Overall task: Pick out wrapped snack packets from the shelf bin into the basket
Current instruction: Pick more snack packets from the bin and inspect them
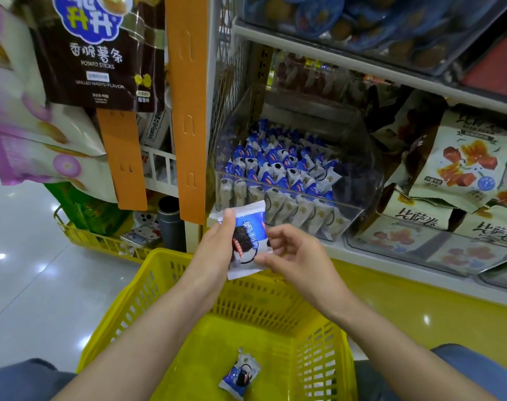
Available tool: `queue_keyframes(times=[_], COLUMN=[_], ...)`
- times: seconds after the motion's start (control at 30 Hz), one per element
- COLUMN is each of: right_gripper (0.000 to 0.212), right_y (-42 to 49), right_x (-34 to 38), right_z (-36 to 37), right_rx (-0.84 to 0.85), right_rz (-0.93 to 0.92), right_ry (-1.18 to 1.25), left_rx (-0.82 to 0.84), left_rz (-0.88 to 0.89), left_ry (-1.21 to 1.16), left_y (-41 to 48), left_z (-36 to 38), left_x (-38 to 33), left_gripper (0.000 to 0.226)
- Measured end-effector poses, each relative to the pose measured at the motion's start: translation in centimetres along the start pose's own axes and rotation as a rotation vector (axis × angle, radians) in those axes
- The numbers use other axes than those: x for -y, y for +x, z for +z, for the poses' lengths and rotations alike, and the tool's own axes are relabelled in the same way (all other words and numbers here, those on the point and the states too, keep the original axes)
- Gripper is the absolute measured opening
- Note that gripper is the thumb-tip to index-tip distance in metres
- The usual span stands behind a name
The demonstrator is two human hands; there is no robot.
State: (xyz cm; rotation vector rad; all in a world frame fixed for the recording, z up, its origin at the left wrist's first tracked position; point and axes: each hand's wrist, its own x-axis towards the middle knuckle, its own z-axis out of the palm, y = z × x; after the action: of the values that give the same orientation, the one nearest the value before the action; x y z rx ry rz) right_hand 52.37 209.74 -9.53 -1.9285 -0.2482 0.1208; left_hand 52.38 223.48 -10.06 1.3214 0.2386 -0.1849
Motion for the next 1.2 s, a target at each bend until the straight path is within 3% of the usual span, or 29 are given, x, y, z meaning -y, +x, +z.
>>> queue_keyframes(times=[0.1, 0.2, 0.4, 0.6, 0.67, 0.8, 1.0, 1.1, 1.2], right_gripper=[0.033, 0.033, 0.016, 0.017, 0.022, 0.028, 0.034, 0.032, 0.029], right_y=[-0.2, -0.4, -0.5, 0.8, 2.0, 5.8, 11.1, 12.3, 13.4], right_x=[0.2, 0.5, 0.5, 1.6, 2.5, 4.3, 4.2, 3.7, 3.2], right_z=[-0.6, -0.7, -1.1, -4.1, -6.2, -10.1, -11.1, -11.0, -10.8], right_rx=[-0.055, -0.062, -0.126, -0.296, -0.406, -0.529, -0.422, -0.306, -0.206], right_rz=[-0.101, -0.130, -0.133, -0.163, -0.186, -0.167, 0.106, 0.127, 0.275], right_ry=[-0.171, -0.132, -0.055, -0.113, -0.167, -0.498, -1.039, -1.156, -1.184], left_rx=[-0.011, -0.036, -0.011, -0.075, -0.115, -0.140, -0.150, -0.151, -0.152], left_rz=[-0.020, 0.041, 0.180, 0.544, 0.690, 0.803, 0.831, 0.849, 0.858], left_ry=[-0.114, -0.175, -0.050, 0.317, 0.524, 1.047, 1.292, 1.328, 1.340], left_y=[0.2, 0.3, 0.4, 2.0, 2.8, 4.9, 6.1, 6.4, 6.4], left_z=[0.4, 1.1, 2.2, 2.6, 2.5, 1.7, 0.8, 0.7, 0.6], left_x=[-0.5, -1.2, -1.6, -3.7, -4.5, -4.8, -3.7, -3.6, -3.5], left_gripper=[0.037, 0.023, 0.023, 0.019, 0.010, 0.026, 0.031, 0.033, 0.035])
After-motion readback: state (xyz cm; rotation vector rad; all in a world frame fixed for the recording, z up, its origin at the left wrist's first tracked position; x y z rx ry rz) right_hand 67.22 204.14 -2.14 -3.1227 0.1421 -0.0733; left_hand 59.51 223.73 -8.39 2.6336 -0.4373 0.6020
